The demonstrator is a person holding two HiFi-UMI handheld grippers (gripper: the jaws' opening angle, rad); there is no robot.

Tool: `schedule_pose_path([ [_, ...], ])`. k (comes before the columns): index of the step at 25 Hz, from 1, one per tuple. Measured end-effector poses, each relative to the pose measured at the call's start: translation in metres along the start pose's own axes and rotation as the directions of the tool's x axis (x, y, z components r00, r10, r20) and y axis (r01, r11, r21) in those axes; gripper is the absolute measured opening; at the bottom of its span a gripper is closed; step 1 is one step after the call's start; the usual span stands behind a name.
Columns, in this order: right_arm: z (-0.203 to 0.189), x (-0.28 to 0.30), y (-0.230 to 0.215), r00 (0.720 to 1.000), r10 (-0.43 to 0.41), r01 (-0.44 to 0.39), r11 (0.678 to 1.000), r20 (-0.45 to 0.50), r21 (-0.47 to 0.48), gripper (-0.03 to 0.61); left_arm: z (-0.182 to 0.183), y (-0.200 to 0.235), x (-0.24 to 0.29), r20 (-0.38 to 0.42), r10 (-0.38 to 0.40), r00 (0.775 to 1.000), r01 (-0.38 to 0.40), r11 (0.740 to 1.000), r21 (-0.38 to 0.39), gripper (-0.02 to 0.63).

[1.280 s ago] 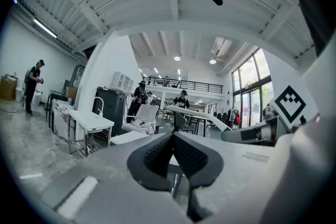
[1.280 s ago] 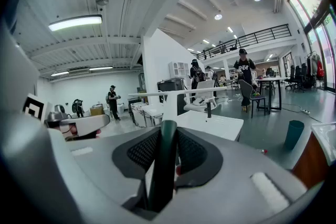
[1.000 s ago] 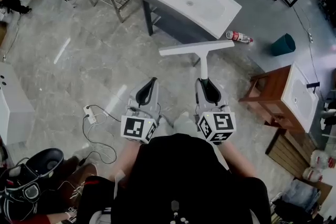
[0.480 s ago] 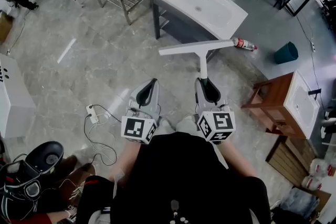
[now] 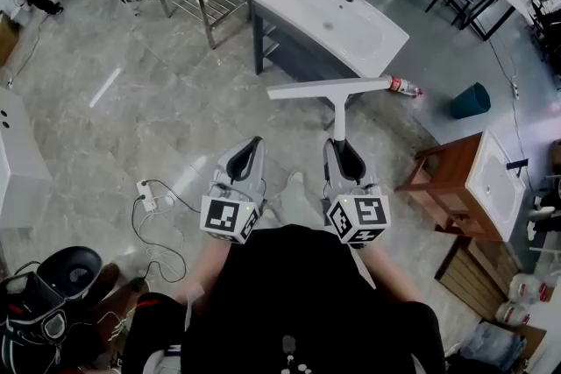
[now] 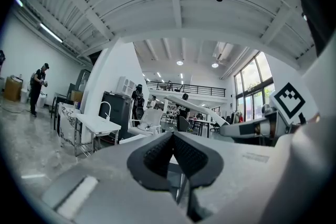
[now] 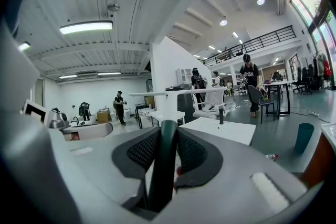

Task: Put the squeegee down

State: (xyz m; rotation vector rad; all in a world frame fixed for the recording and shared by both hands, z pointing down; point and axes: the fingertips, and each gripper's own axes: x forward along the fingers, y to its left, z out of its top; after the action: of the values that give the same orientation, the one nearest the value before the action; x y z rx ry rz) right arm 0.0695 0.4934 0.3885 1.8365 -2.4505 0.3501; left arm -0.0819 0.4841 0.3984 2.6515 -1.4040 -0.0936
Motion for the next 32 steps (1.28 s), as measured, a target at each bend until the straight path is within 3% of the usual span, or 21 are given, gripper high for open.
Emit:
schedule_pose_path([
  [15, 0.007, 0.089, -0.007, 0.995, 0.100, -0.101, 0.995, -0.017, -0.022, 0.098, 0.000, 0.047, 0.051, -0.009, 0.096, 0.995, -0.096, 0.995, 0.014, 0.003],
  [32, 0.040, 0.209, -0.054, 0.981, 0.190, -0.190, 0.982, -0.044, -0.009, 0.098, 0.018, 0.107, 0.149, -0.008, 0.218, 0.976, -0.217, 0.976, 0.030, 0.002],
])
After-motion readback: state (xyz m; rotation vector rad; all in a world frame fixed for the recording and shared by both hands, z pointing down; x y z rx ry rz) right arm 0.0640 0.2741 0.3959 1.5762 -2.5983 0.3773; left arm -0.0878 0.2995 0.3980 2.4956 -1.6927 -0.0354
